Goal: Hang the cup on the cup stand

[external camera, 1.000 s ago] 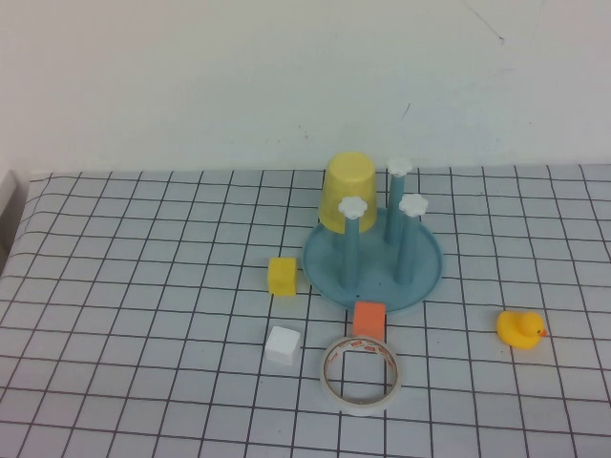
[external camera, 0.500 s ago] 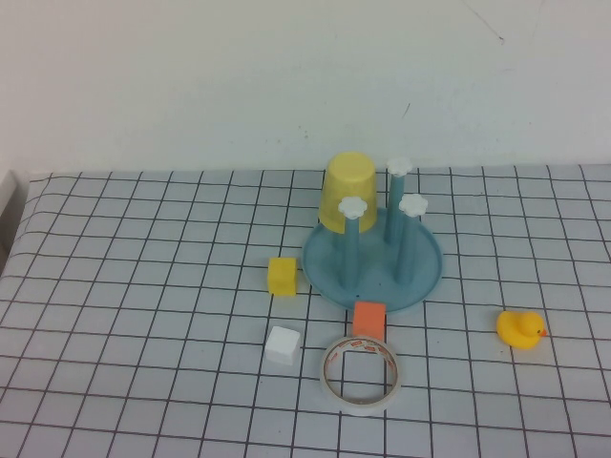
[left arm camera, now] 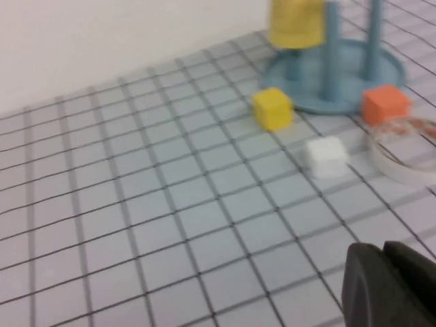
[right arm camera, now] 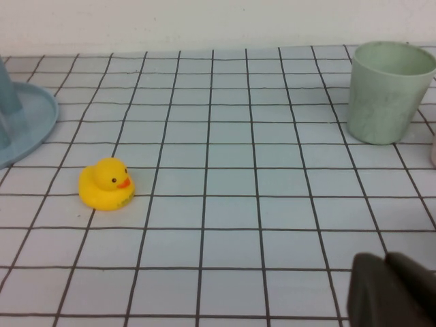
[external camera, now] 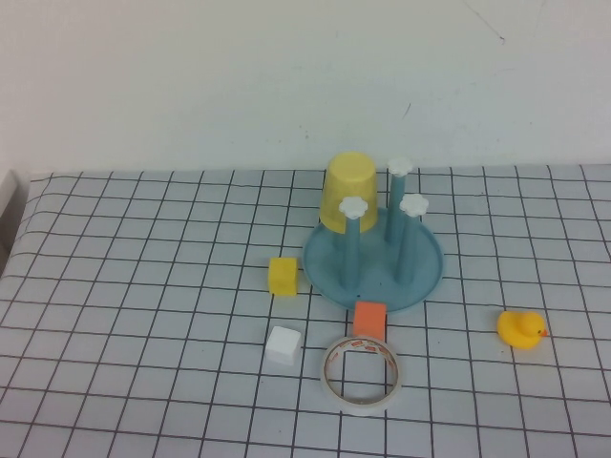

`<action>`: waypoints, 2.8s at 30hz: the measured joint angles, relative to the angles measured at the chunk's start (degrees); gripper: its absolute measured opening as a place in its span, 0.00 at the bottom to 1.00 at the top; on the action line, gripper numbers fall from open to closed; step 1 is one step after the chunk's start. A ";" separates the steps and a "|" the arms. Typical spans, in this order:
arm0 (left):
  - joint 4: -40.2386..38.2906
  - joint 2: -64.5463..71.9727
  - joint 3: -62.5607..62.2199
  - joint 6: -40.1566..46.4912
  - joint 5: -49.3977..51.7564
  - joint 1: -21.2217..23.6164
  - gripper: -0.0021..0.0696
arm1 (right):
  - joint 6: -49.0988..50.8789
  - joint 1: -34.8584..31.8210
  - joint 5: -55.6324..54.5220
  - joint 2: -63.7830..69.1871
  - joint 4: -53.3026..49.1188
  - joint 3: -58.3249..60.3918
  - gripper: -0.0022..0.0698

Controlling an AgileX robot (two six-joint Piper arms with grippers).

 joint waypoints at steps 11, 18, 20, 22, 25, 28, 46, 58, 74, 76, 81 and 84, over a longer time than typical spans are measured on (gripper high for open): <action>-4.20 -2.67 9.64 0.79 -14.79 21.15 0.03 | 0.00 0.00 0.00 0.00 0.00 0.00 0.03; -6.77 -2.67 12.82 6.44 -15.94 25.29 0.03 | 0.00 0.00 0.00 0.00 0.00 0.00 0.03; -6.88 -2.79 12.82 8.79 -16.54 25.29 0.03 | 0.00 0.00 0.00 0.00 0.00 0.00 0.03; -7.01 -2.79 12.82 10.23 -15.68 25.29 0.03 | 0.00 0.00 0.00 0.00 0.00 0.00 0.03; -7.36 -2.79 12.82 11.54 -14.46 25.29 0.03 | 0.00 0.00 0.00 0.00 0.00 0.00 0.03; -8.81 -2.79 12.82 11.75 -13.15 25.29 0.03 | 0.00 0.00 0.00 0.00 0.00 0.00 0.03; -12.64 -2.79 12.72 11.75 -12.58 25.29 0.03 | 0.00 0.00 0.00 0.00 0.00 0.00 0.03; -12.64 -2.79 12.72 11.62 -12.58 25.29 0.03 | 0.00 0.00 0.00 0.00 0.00 0.00 0.03; -12.64 -2.79 12.72 11.62 -12.46 25.29 0.03 | 0.00 -0.21 0.00 0.00 0.00 0.00 0.03; -12.64 -2.79 12.72 11.62 -12.35 25.29 0.03 | 0.00 -0.44 0.00 0.00 0.00 0.00 0.03; -12.64 -2.79 12.72 11.74 -12.35 25.29 0.03 | 0.00 -0.53 0.09 0.00 0.00 0.00 0.03; -12.64 -2.79 12.72 11.74 -12.35 25.29 0.03 | 0.00 -0.88 0.09 0.00 0.00 0.00 0.03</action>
